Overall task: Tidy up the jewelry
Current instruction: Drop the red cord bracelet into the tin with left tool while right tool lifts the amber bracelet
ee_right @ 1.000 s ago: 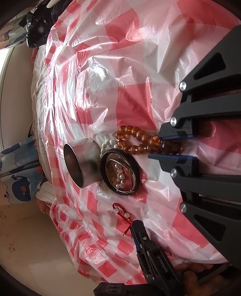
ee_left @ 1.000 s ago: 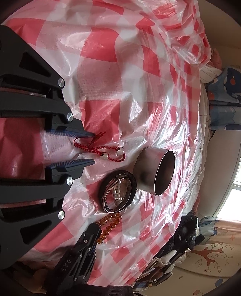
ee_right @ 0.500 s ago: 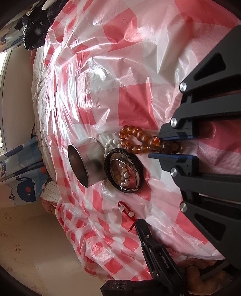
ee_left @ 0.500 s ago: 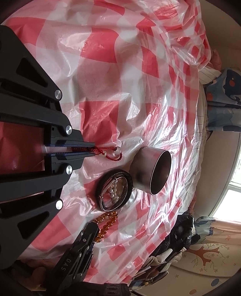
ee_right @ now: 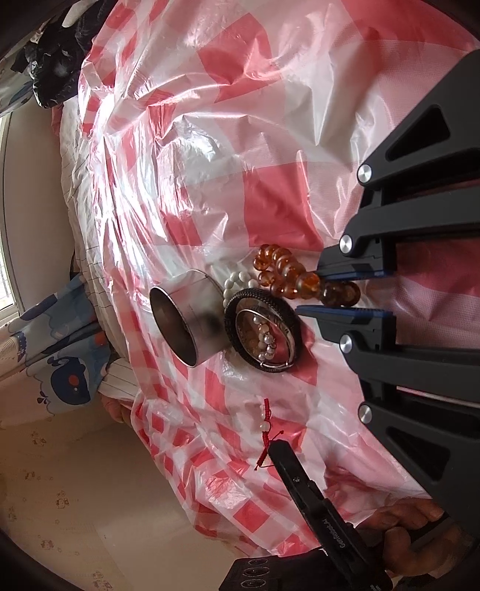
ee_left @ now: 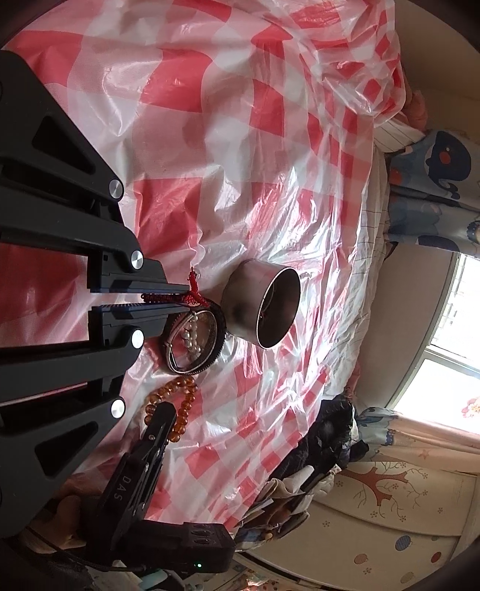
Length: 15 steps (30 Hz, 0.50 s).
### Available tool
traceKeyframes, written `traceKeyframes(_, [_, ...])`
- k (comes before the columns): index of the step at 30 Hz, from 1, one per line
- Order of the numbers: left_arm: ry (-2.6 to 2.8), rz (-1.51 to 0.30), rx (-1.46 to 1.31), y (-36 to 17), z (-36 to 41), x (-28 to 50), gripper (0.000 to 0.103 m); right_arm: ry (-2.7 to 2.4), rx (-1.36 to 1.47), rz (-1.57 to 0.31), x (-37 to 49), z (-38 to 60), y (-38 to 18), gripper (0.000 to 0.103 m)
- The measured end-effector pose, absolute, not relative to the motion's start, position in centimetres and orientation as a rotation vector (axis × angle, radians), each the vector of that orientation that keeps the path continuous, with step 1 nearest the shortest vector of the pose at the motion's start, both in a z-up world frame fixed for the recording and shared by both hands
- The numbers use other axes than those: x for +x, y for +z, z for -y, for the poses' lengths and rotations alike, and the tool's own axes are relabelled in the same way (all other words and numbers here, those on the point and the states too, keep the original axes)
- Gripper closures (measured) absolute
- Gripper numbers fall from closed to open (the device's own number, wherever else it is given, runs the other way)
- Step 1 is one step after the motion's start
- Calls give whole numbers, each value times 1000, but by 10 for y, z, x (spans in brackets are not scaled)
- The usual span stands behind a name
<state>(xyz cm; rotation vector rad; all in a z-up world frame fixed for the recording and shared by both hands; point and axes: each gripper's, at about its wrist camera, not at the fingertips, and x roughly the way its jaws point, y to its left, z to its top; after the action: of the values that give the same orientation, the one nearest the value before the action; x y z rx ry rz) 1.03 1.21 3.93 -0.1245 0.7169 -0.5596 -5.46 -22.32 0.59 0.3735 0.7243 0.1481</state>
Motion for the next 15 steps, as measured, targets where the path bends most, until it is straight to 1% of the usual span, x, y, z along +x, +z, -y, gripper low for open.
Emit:
traceKeyframes(9, [-634, -666, -172, 75, 5, 25, 99, 223, 363, -654, -54, 216, 40, 91])
traceKeyframes(15, [-652, -662, -196, 85, 16, 45, 99, 256, 318, -626, -41, 214, 58, 91])
